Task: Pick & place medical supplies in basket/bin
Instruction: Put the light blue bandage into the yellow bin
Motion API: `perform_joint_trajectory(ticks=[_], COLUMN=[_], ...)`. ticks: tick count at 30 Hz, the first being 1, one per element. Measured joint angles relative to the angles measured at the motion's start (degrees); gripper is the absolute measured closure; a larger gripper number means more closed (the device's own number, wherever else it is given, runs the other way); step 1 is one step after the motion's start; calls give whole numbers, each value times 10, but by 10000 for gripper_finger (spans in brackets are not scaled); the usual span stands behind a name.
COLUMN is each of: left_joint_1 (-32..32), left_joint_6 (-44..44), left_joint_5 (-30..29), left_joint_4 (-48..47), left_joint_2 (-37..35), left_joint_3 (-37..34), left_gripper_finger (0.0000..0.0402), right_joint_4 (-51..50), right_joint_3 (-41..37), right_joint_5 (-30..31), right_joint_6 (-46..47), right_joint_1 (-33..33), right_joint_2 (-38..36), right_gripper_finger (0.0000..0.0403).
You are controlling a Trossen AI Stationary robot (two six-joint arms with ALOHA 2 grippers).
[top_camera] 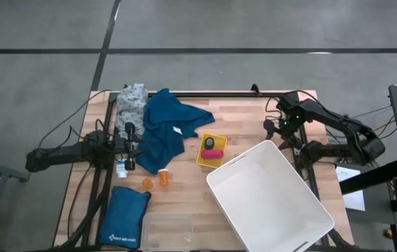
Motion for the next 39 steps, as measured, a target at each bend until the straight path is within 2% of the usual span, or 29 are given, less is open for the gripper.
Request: perform_joint_trajectory(ticks=[9,16,21,39], left_joint_1=[0,0,0,0], left_joint_6=[0,0,0,0], left_joint_5=[0,0,0,0], left_joint_4=[0,0,0,0], left_joint_2=[0,0,0,0], left_joint_3=[0,0,0,0], left_gripper_finger=[284,284,284,284], right_joint_4=[-1,23,42,40], right_joint_3=[0,0,0,1], right_joint_5=[-6,-83,-112,-107], right_joint_6=[-6,-7,-19,-30], right_joint_1=[0,-1,-3,-4], right_joint_2=[34,96,135,153], right_gripper_finger=[90,94,87,93])
